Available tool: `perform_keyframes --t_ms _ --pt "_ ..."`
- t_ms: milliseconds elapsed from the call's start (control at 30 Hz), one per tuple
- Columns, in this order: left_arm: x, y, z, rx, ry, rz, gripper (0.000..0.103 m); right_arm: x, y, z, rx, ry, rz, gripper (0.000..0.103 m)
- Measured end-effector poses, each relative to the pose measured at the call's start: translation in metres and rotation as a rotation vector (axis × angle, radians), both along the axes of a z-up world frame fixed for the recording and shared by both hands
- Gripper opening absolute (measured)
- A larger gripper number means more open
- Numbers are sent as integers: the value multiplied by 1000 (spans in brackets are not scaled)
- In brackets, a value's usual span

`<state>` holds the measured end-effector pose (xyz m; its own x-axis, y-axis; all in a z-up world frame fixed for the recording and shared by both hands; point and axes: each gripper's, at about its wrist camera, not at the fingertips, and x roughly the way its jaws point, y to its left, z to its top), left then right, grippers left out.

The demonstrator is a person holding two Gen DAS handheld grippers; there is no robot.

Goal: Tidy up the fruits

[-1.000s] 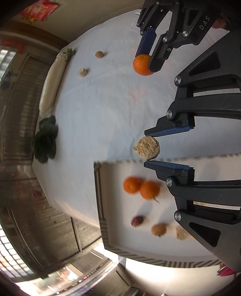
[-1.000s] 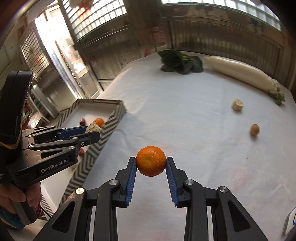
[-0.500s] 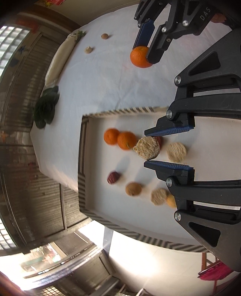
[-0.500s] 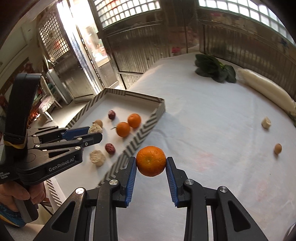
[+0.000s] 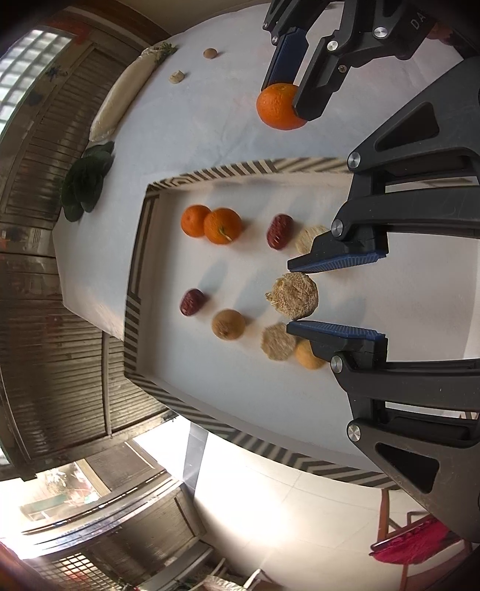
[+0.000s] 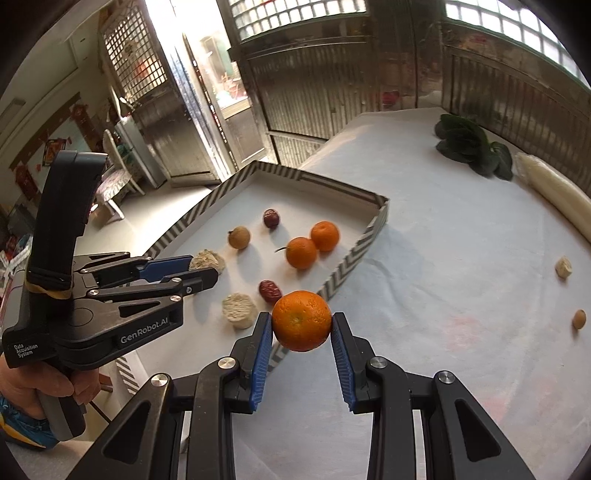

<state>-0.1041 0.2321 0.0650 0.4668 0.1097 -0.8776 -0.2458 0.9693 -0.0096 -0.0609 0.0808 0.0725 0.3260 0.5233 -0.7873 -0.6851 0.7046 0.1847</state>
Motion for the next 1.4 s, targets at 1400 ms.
perform_keyframes --t_ms 1400 --pt "8 24 -32 -17 62 66 25 5 96 -60 -117 94 211 33"
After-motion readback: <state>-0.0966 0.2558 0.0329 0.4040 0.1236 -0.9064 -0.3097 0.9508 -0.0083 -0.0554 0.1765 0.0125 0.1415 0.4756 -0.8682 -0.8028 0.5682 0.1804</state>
